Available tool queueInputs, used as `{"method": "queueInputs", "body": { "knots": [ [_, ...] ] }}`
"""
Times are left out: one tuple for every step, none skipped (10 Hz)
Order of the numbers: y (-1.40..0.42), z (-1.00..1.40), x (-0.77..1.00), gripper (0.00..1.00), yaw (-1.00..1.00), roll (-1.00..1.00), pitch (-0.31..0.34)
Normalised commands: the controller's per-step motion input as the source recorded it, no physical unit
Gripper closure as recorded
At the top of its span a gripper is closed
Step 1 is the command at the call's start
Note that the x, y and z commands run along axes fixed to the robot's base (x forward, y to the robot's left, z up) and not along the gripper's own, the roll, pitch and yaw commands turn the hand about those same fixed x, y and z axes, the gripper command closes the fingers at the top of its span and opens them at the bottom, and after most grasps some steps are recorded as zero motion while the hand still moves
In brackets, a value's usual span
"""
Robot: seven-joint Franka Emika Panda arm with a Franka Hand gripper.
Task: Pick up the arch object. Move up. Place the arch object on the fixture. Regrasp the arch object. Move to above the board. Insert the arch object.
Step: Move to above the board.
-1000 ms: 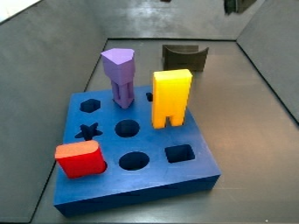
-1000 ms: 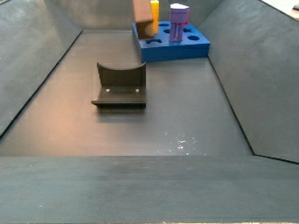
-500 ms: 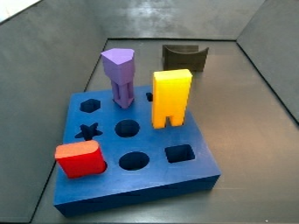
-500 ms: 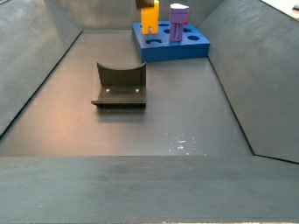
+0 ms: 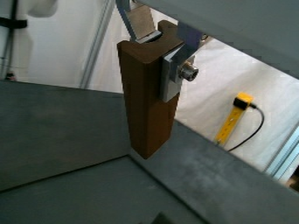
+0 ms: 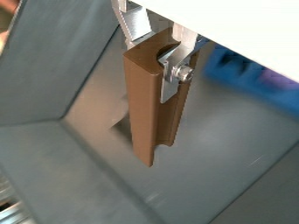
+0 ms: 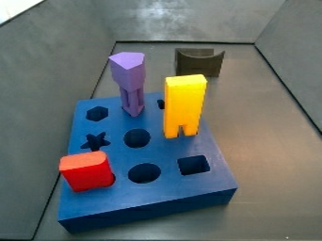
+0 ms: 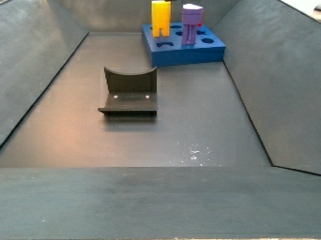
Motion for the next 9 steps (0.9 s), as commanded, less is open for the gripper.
{"method": "queueInputs", "body": {
  "knots": [
    [-1.0, 0.1, -0.49, 1.0, 0.01, -1.0, -0.095],
    [-1.0, 0.09, -0.54, 1.0, 0.0, -1.0, -0.109],
    [-0.98, 0.1, -0.58, 1.0, 0.0, -1.0, -0.123],
    [-0.52, 0.07, -0.41, 1.0, 0.01, -1.0, -0.149],
    [-0.25, 0.04, -0.3, 1.0, 0.01, -1.0, -0.164],
    [-0.06, 0.03, -0.25, 1.0, 0.01, -1.0, -0.205],
    [0.0, 0.03, -0.24, 1.0, 0.0, -1.0, -0.236],
    [0.08, 0.03, -0.25, 1.0, 0.01, -1.0, -0.314],
    [0.12, 0.02, -0.27, 1.0, 0.01, -1.0, -0.386]
  ]
}}
